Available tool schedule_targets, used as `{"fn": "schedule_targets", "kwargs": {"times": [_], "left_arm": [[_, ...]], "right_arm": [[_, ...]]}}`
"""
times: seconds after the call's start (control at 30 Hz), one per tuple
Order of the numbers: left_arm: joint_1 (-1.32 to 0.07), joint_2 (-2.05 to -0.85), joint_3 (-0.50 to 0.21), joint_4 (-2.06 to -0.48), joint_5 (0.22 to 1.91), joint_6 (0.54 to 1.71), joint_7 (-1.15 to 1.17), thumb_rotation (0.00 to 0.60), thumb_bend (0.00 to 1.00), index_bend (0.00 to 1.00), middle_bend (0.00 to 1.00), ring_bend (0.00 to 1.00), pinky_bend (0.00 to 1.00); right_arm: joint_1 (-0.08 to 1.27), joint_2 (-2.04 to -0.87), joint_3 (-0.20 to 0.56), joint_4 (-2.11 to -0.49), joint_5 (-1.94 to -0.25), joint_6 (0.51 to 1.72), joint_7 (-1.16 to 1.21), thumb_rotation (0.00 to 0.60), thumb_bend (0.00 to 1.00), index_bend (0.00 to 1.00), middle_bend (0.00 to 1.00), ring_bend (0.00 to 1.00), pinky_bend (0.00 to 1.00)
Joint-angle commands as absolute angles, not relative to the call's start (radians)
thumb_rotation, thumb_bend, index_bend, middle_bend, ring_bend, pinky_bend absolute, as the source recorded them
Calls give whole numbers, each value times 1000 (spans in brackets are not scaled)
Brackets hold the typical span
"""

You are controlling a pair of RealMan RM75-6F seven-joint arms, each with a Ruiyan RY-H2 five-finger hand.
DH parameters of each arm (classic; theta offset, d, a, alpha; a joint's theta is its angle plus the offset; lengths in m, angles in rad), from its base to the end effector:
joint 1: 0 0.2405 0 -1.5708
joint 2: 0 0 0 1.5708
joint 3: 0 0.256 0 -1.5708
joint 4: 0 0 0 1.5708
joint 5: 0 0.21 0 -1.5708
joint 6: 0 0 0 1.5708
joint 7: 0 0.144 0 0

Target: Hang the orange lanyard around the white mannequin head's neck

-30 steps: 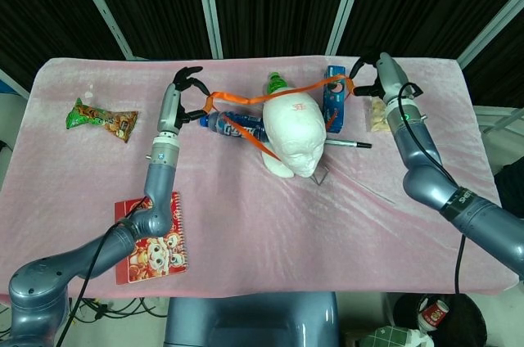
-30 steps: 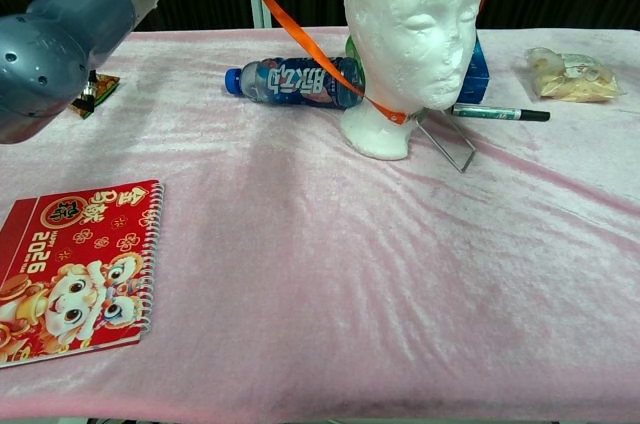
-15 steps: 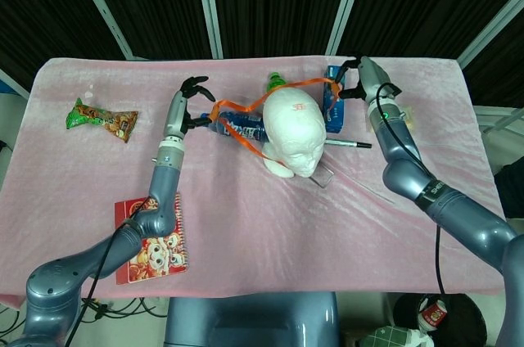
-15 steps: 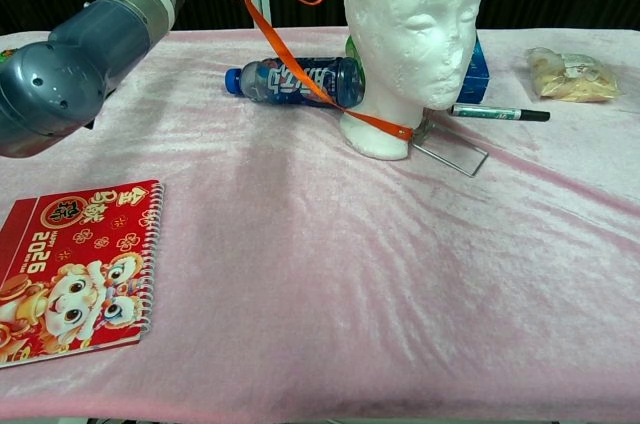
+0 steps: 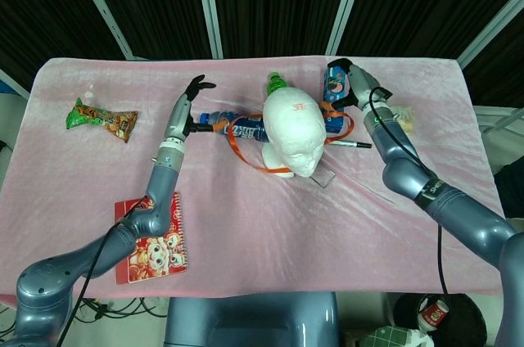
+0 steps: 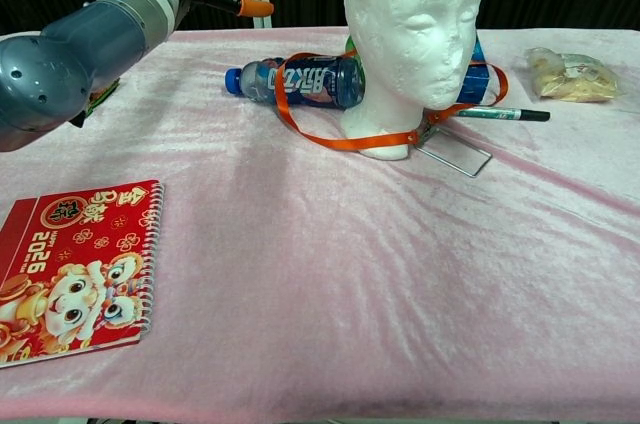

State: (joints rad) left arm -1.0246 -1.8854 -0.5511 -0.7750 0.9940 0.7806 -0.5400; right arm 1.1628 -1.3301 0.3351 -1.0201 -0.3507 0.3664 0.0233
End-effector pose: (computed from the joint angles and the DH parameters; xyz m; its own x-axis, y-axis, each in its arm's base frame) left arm -0.0964 0.4785 -0.0225 -0.4679 0.1723 0.8668 0.8746 -0.0504 0.4822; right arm -0.1111 -0.5215 0.1140 -0.1132 -0.3364 0.9349 -0.9920 0.0918 -0.0871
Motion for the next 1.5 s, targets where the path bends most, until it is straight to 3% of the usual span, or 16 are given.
{"fn": "schedule_targets", "kwargs": {"times": [0.03,0.27,0.63,0.8,0.97,1.17,1.3,1.5], "left_arm": [[-1001,-1845,-547,-848,999,797,-517,600,35,230,33,0,0],[-971,-1788,-551,-935,996,831,-477,600,36,230,33,0,0],[-845,-1606,-459,-1167,1066,968,-269,600,65,241,50,0,0],[-759,-1487,-401,-1347,1062,1031,-121,600,156,241,49,0,0],[-683,-1354,-353,-1538,975,1047,24,600,163,241,50,0,0],[-572,-1264,-271,-1653,1015,1168,97,600,163,241,50,0,0],[-493,-1213,-209,-1704,1080,1237,88,600,163,241,50,0,0],[-370,-1147,-110,-1751,1207,1360,79,600,165,242,51,0,0]], "right_arm": [[1153,-1316,352,-1029,-364,355,59,600,61,151,50,101,135],[1100,-1269,399,-1059,-393,364,137,600,50,149,50,104,135],[907,-1123,404,-1158,-520,430,212,600,67,148,53,105,135],[805,-1073,375,-1223,-630,542,209,600,116,149,56,105,134],[709,-1034,340,-1318,-737,663,204,600,222,149,67,106,135],[614,-1055,276,-1410,-797,891,106,600,278,149,91,134,135],[578,-1084,225,-1462,-808,1008,-24,600,324,170,204,223,191],[526,-1164,167,-1537,-804,1190,-223,600,428,267,448,456,441]]}}
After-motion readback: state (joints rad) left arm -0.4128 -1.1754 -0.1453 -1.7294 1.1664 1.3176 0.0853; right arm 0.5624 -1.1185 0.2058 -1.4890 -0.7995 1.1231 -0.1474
